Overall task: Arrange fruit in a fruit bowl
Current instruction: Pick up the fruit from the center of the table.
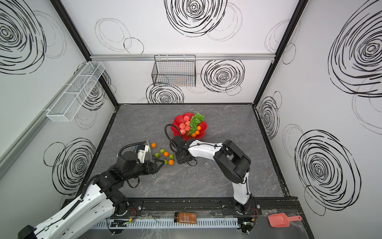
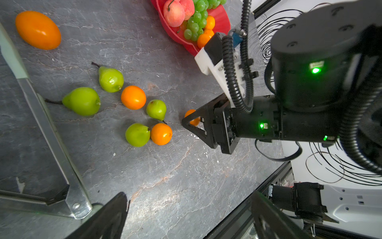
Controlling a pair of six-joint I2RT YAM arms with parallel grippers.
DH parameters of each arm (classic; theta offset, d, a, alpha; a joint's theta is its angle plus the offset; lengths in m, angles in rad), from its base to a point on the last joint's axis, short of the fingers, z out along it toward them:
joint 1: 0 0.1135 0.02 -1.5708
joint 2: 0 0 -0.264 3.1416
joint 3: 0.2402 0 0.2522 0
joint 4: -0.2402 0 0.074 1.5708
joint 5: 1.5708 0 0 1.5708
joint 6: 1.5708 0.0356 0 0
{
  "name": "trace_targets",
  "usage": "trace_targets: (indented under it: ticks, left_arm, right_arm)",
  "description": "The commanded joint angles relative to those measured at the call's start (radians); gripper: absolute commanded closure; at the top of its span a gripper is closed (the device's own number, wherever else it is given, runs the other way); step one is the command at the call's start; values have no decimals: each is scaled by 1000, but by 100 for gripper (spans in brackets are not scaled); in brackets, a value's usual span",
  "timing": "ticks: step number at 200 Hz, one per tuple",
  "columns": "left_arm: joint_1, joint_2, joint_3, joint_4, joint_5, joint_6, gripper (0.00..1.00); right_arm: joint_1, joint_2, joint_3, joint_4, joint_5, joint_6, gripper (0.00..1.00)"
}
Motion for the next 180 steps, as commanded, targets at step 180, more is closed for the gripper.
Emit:
trace_targets:
  ticks: [180]
  left_arm:
    - [-41, 75, 69, 90, -23, 5, 4]
  right_arm:
    - [-65, -240, -44, -83, -20, -5, 67]
